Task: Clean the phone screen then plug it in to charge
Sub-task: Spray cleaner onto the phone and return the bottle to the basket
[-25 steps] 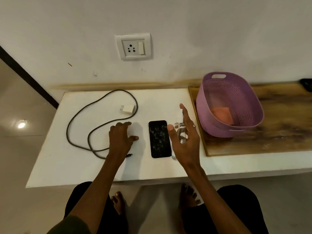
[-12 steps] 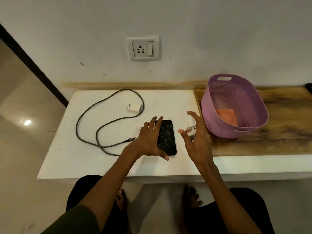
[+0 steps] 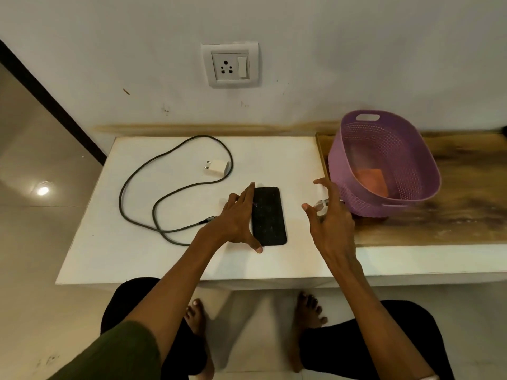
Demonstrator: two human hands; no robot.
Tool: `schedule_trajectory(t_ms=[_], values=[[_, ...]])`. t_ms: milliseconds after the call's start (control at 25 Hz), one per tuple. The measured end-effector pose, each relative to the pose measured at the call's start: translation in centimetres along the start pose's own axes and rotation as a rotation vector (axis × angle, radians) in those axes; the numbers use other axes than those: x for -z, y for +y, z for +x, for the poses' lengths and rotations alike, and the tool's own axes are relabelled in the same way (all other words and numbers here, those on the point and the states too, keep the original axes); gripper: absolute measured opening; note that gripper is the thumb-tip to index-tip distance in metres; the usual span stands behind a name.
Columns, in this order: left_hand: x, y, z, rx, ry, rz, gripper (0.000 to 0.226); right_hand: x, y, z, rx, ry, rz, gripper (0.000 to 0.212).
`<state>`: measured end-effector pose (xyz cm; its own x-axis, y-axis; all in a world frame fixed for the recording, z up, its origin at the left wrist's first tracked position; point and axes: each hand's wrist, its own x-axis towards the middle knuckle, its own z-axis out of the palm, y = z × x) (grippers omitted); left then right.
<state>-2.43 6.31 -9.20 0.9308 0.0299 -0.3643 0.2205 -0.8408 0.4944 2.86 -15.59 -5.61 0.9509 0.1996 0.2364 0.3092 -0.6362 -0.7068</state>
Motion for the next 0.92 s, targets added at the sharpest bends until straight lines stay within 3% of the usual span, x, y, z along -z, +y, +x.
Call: schedule_trajectory(t_ms=[560, 640, 760, 920], values=[[0.9, 0.7, -0.9, 0.010, 0.025, -0.111, 0.151, 2.5, 1.6, -1.9, -0.029, -0.017, 0.042, 0.056], [2.0, 0.3, -1.5, 0.024, 0.143, -0.173, 0.129, 2.4, 1.6, -1.7, -0.023, 0.018, 0.069, 0.060], [3.5, -1.7, -2.5, 0.044, 0.402, -0.066, 0.081, 2.2, 1.2, -1.4, -0.044, 0.038, 0.124, 0.062], [2.9, -3.3, -2.9, 0.154, 0.393, -0.147, 0.037, 1.7, 0.0, -1.1, -0.066, 0.000, 0.314, 0.060]])
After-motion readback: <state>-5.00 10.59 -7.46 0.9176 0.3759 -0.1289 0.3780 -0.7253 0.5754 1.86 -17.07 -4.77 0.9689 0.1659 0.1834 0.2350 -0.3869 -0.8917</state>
